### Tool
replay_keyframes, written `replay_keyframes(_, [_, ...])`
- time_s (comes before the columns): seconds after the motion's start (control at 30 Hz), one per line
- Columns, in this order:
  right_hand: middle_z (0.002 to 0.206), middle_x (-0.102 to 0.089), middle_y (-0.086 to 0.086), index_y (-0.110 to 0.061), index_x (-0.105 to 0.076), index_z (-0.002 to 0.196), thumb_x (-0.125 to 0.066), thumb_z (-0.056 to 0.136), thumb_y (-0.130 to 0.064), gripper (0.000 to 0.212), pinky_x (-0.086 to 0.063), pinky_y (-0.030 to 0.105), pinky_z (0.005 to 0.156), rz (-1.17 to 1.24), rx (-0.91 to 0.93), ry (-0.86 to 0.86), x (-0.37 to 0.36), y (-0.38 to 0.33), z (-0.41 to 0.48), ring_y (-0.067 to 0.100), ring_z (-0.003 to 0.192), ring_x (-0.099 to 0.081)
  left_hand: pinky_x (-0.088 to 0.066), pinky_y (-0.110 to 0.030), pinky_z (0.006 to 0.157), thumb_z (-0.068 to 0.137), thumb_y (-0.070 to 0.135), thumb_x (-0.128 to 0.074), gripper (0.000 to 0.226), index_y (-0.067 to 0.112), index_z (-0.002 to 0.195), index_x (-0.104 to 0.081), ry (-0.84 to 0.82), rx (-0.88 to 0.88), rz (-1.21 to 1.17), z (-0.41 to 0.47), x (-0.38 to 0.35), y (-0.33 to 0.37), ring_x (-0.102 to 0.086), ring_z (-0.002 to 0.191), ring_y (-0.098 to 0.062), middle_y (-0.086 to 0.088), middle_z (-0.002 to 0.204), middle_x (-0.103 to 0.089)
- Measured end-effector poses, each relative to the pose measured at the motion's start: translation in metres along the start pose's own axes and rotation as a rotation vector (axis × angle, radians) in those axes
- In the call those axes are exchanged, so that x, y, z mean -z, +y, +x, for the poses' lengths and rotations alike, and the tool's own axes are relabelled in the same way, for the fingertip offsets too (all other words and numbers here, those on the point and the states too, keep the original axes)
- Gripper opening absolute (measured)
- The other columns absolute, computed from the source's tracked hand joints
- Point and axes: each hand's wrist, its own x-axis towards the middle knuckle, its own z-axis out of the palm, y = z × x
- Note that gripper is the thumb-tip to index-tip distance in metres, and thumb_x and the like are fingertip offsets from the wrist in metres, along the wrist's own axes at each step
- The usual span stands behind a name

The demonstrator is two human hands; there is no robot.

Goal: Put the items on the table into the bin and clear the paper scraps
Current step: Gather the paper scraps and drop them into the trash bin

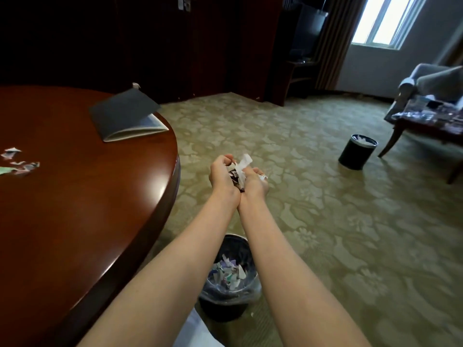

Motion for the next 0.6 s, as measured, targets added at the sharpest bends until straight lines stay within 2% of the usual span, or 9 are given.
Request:
replay_keyframes(0.1, [0.068, -0.053, 0.013, -0.011, -0.037, 0.066, -0.052, 0.084, 0.014, 0.035, -0.048, 0.030, 0.056, 0.003, -0.018, 0.050, 0.016, 0.008, 0.017, 0.023, 0.058, -0.055, -0.043, -0.029, 0.062, 0.082, 0.005, -0.040, 0.019, 0.012, 0.066, -0.047, 0.013, 0.044, 0.046, 0.014, 0.009, -0.019, -0.047, 0.062, -0.024, -0.002, 0.065, -0.041])
replay_keyframes(0.2, [0.068, -0.052, 0.012, -0.011, -0.037, 0.066, -0.050, 0.086, 0.014, 0.034, -0.048, 0.032, 0.060, 0.006, -0.056, 0.113, 0.031, 0.020, 0.032, 0.022, 0.059, -0.055, -0.042, -0.039, 0.075, 0.083, 0.005, -0.041, 0.016, 0.012, 0.071, -0.050, 0.001, 0.077, 0.086, 0.028, 0.021, -0.035, -0.049, 0.072, -0.028, -0.002, 0.066, -0.043])
replay_keyframes(0.27, [0.068, -0.052, 0.009, -0.011, -0.039, 0.066, -0.049, 0.087, 0.012, 0.033, -0.047, 0.030, 0.059, -0.028, -0.070, 0.172, 0.040, 0.030, 0.043, 0.019, 0.058, -0.053, -0.043, -0.036, 0.073, 0.085, 0.005, -0.042, 0.017, 0.012, 0.073, -0.051, -0.001, 0.086, 0.108, 0.037, 0.031, -0.043, -0.050, 0.073, -0.027, -0.001, 0.065, -0.045])
replay_keyframes(0.37, [0.069, -0.054, 0.008, -0.010, -0.043, 0.067, -0.051, 0.088, 0.009, 0.029, -0.050, 0.031, 0.063, -0.093, -0.091, 0.231, 0.052, 0.045, 0.057, 0.017, 0.060, -0.054, -0.039, -0.028, 0.061, 0.090, 0.004, -0.039, 0.023, 0.012, 0.071, -0.048, 0.002, 0.119, 0.094, 0.051, 0.045, -0.054, -0.044, 0.059, -0.016, 0.000, 0.064, -0.043])
replay_keyframes(0.53, [0.072, -0.057, 0.012, -0.010, -0.043, 0.069, -0.053, 0.086, 0.009, 0.027, -0.051, 0.033, 0.064, -0.125, -0.145, 0.289, 0.076, 0.071, 0.078, 0.022, 0.063, -0.057, -0.045, -0.033, 0.066, 0.088, 0.017, -0.050, 0.022, 0.011, 0.067, -0.050, 0.075, 0.250, 0.212, 0.082, 0.076, -0.081, -0.054, 0.070, -0.025, -0.007, 0.073, -0.053])
replay_keyframes(0.6, [0.071, -0.057, 0.011, -0.011, -0.044, 0.070, -0.050, 0.087, 0.008, 0.027, -0.051, 0.032, 0.062, -0.125, -0.162, 0.313, 0.086, 0.080, 0.086, 0.021, 0.063, -0.058, -0.047, -0.033, 0.064, 0.087, 0.020, -0.053, 0.024, 0.010, 0.066, -0.051, 0.116, 0.301, 0.268, 0.090, 0.087, -0.091, -0.056, 0.068, -0.025, -0.008, 0.072, -0.055])
